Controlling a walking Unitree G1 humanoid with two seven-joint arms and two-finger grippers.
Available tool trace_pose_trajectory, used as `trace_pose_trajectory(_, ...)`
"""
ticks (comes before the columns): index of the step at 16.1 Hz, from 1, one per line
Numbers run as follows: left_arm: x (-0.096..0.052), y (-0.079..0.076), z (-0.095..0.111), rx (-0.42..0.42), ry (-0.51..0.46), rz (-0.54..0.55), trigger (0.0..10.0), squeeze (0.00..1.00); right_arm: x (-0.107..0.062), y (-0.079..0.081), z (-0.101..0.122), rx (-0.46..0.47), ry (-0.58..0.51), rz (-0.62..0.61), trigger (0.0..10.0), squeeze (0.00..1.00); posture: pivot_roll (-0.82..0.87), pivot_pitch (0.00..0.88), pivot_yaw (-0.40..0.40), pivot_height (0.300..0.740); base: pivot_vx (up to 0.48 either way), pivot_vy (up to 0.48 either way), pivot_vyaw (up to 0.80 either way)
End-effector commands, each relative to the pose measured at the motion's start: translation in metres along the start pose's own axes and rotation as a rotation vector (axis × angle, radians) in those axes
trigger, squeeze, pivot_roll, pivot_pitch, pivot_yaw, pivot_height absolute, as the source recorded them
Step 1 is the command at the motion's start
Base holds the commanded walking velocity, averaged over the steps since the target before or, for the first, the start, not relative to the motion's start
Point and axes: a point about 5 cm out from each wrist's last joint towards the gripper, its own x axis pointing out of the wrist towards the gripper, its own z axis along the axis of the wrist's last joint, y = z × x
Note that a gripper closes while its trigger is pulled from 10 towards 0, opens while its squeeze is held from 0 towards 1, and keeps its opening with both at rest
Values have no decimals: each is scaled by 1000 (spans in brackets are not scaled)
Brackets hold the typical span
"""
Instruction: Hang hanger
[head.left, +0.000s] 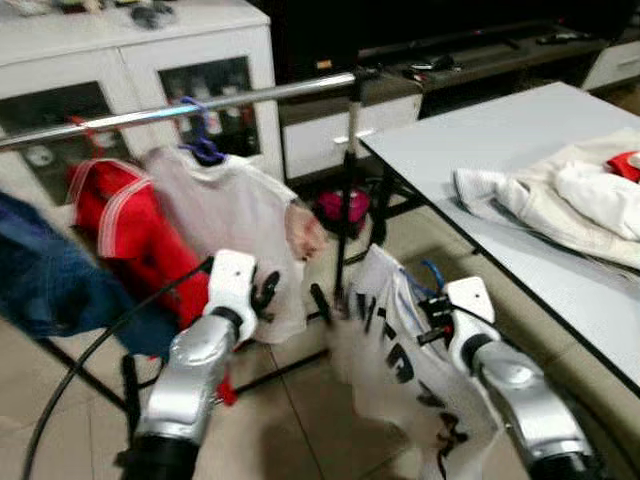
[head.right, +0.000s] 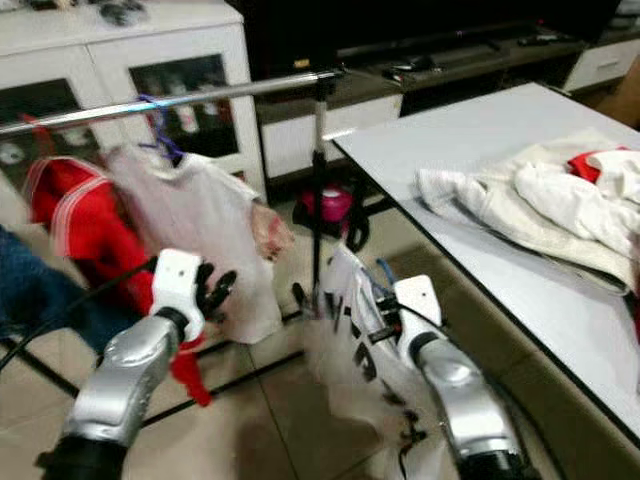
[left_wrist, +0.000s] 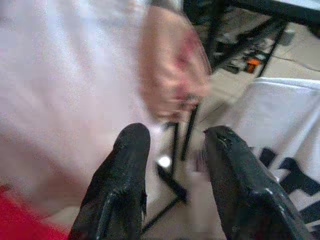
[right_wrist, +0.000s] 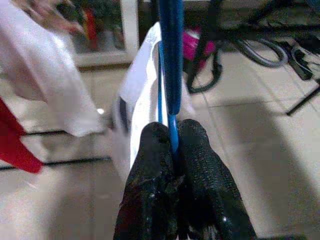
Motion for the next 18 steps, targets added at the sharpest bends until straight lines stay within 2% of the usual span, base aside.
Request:
trace_pose_trajectory(1, -2, 3, 1, 17, -6, 10, 10000, 0, 1, 1, 7, -7, -35, 7, 10000, 0, 4, 0, 23, 740, 0, 0, 519)
trace_pose_trajectory(5, -3, 4, 0, 29, -9, 15, 10000, 0, 5, 7, 14, -7, -55, 18, 10000, 0, -8, 0, 24, 740, 0, -469, 800)
trace_pose_trajectory(8, -2, 2, 0, 42, -13, 12, 10000, 0, 3, 5, 11, -7, -52, 6, 10000, 0, 5, 0, 23, 740, 0, -480, 800)
trace_pose_trajectory(13, -2, 4, 8, 40, -60, -6, 10000, 0, 5, 7, 14, 39, -52, -33, 10000, 0, 2, 0, 33, 740, 0, -70, 0)
trace_pose_trajectory(18, 0, 1, 12, 22, -80, -33, 10000, 0, 2, 3, 12, 62, -29, -141, 10000, 0, 0, 0, 46, 740, 0, 0, 0)
